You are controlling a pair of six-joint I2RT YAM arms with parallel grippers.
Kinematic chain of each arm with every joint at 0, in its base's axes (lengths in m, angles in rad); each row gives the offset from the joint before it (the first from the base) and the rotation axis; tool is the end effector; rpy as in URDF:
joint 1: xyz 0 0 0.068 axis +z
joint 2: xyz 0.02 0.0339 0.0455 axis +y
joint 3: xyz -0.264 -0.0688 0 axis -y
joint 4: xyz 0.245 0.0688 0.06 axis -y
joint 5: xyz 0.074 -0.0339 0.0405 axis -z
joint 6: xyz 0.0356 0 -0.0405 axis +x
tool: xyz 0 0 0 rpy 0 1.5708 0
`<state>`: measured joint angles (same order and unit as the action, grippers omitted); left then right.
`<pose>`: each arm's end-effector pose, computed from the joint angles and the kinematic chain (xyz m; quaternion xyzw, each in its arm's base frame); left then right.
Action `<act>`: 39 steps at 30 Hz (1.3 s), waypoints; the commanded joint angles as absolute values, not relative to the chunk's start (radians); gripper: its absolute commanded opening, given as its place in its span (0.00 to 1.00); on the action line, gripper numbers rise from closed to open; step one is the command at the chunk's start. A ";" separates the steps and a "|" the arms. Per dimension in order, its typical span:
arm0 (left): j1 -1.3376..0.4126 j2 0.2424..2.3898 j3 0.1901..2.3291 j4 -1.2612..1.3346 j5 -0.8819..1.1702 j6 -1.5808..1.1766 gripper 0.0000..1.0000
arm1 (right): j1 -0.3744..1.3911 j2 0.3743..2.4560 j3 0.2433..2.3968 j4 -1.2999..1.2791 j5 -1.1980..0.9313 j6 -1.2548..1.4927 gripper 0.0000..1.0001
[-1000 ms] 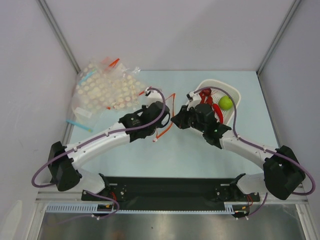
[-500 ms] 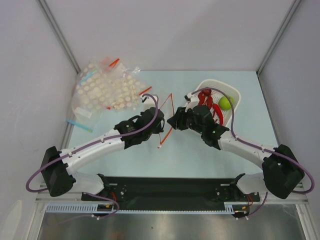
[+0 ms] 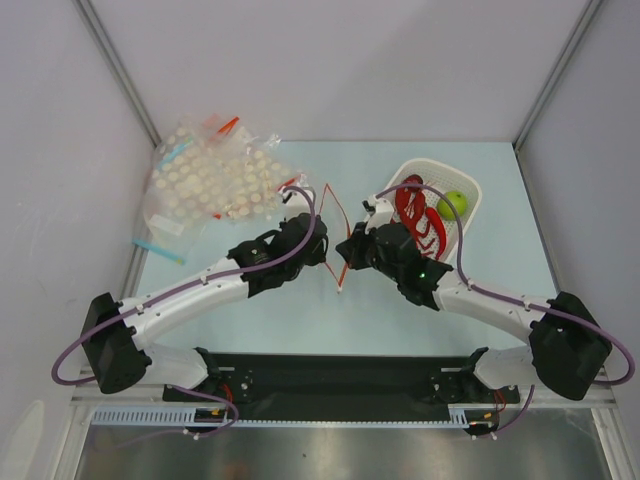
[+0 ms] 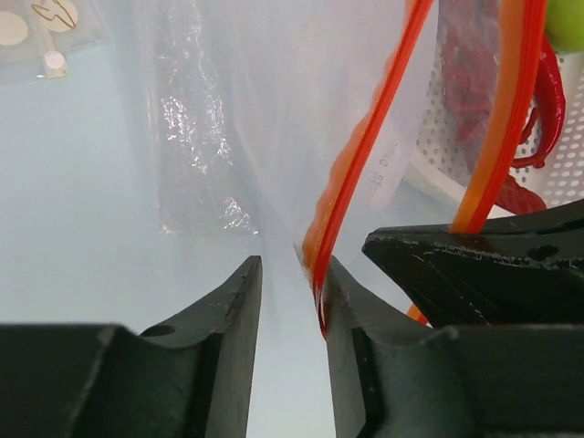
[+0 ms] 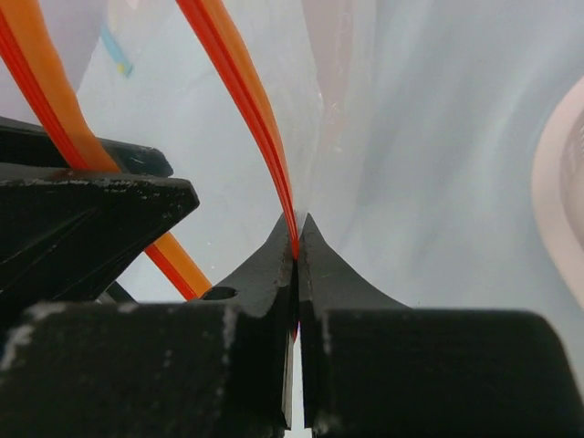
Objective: Place the food in the zip-top bag and seal the zipper
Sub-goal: Open the zipper of the food storage bag at the center of the board.
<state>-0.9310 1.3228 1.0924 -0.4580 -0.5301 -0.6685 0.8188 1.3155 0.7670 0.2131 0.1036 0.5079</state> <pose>0.1866 -0.2205 0.3054 0.0033 0.8798 -0.1305 0.4571 0.2056 0.2144 0.2564 -0.0964 0.8089 0.3229 0.4817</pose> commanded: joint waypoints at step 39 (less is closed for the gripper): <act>-0.963 1.422 1.269 -0.629 -0.690 -0.454 0.00 | 0.684 1.241 0.865 0.026 0.052 0.460 0.54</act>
